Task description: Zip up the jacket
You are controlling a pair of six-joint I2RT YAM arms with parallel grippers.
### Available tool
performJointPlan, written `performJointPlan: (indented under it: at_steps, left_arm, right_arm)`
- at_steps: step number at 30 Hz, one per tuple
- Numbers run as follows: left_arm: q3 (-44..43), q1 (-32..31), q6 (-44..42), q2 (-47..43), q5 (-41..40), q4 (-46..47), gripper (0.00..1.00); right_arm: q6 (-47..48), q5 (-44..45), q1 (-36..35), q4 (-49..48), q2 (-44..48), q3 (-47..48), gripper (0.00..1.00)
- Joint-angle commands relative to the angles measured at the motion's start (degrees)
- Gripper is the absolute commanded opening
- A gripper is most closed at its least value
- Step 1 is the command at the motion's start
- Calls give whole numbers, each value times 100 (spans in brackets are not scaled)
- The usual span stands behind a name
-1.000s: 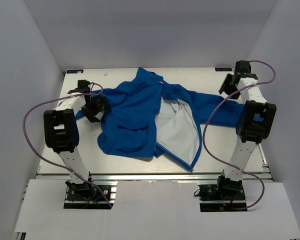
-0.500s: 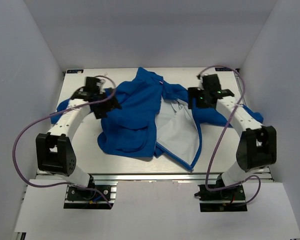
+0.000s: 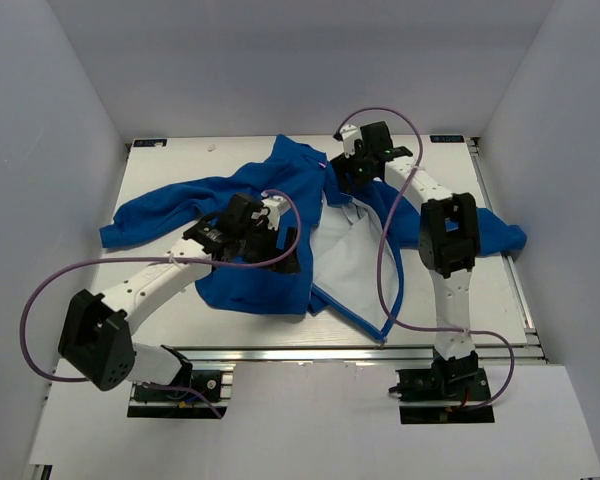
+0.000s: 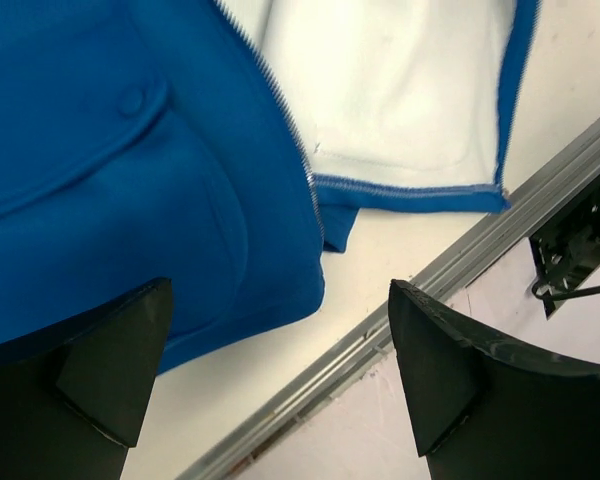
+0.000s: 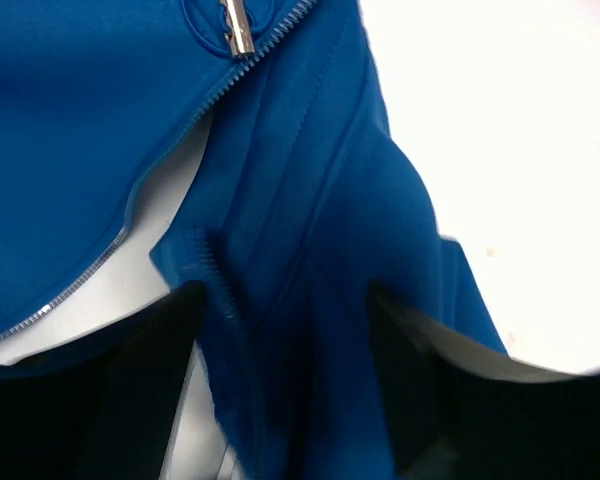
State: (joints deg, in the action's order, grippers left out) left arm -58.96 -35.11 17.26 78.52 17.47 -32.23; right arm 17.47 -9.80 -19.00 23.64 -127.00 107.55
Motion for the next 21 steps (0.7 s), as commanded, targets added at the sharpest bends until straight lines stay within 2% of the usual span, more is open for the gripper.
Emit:
performJointPlan:
  at_steps: [1,3,4,6,14,18,21]
  left_arm:
    - [33,4,-293,-346,-42,279,98]
    - [69,4,-249,-355,-226,270,98]
    - [77,4,-214,-320,-227,331,98]
    - [121,4,-161,-276,-140,427,98]
    - [209,4,-91,-74,-25,524,98]
    - [289,4,-64,-127,63,683,98]
    - [245,4,-126,-83,116,683,98]
  right_arm:
    - [345,-478,28,405,-123,531,68]
    - [344,-663,28,239,-1,207,66]
    - [318,-620,28,-75,200,-265,67]
    - [309,-497,28,-306,386,-646,75]
    - [458,-699,37,-763,1230,-1831,79]
    - [678,-277,46,-721,1195,-2010,83]
    - [713,-23,55,-799,1116,-1975,81]
